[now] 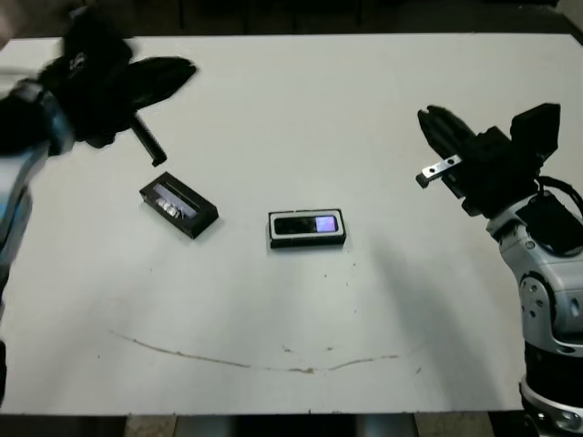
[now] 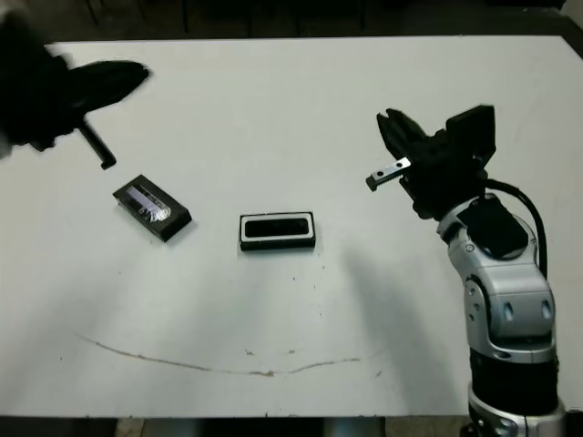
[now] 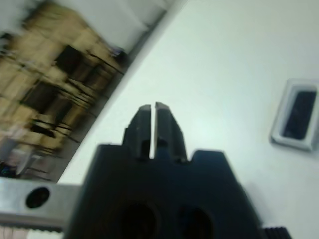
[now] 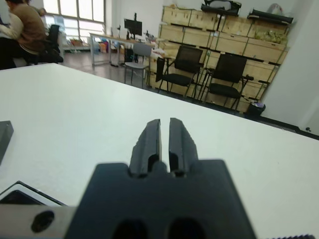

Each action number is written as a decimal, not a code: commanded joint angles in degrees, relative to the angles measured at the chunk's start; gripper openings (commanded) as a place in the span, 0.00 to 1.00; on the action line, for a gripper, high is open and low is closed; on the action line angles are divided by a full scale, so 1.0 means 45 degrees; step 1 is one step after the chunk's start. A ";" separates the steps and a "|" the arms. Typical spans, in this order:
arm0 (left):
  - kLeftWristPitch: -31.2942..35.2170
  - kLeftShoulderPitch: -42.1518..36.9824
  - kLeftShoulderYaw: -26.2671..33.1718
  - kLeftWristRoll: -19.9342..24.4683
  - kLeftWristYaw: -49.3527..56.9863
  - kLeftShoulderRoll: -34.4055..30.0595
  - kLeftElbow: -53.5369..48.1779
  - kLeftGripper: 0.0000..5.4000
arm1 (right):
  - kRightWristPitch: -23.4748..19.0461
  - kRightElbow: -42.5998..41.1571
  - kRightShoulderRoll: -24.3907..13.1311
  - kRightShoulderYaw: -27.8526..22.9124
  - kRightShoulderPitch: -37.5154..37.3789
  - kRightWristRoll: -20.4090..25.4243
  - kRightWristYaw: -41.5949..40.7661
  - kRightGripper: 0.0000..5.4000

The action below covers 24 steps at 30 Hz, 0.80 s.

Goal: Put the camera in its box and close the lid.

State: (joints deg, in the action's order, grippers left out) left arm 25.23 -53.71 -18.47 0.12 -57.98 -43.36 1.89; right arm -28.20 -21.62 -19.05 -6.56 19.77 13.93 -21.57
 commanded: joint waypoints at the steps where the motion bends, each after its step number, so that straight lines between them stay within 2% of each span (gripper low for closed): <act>1: -0.1016 -0.1999 -0.2250 -0.1716 -0.1870 0.0829 0.2926 0.00 | -0.0051 0.0245 -0.0143 0.0015 -0.0158 0.0041 0.0019 0.00; 7: -0.1299 -0.4171 -0.4237 -0.3759 -0.3573 0.3078 0.7688 0.00 | 0.0325 0.0319 -0.0047 -0.0015 -0.0575 0.0095 0.0006 0.00; 11: -0.1988 -0.4771 -0.4645 -0.4574 -0.3813 0.4293 1.0352 0.00 | 0.0679 0.0373 -0.0030 -0.0080 -0.0811 0.0312 -0.0117 0.00; 20: -0.2508 -0.4484 -0.4852 -0.5781 -0.3801 0.5305 1.1843 0.00 | 0.0116 0.0058 -0.0240 0.0122 -0.1152 0.0223 0.0098 0.00; 24: -0.2489 -0.4161 -0.5025 -0.6376 -0.3520 0.5420 1.1646 0.00 | 0.0367 0.0034 -0.0182 0.0151 -0.1320 0.0291 0.0005 0.00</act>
State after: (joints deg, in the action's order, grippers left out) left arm 13.90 -74.55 -40.48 -27.23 -74.31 -19.26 54.24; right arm -26.35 -21.41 -19.43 -6.07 15.42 15.17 -21.43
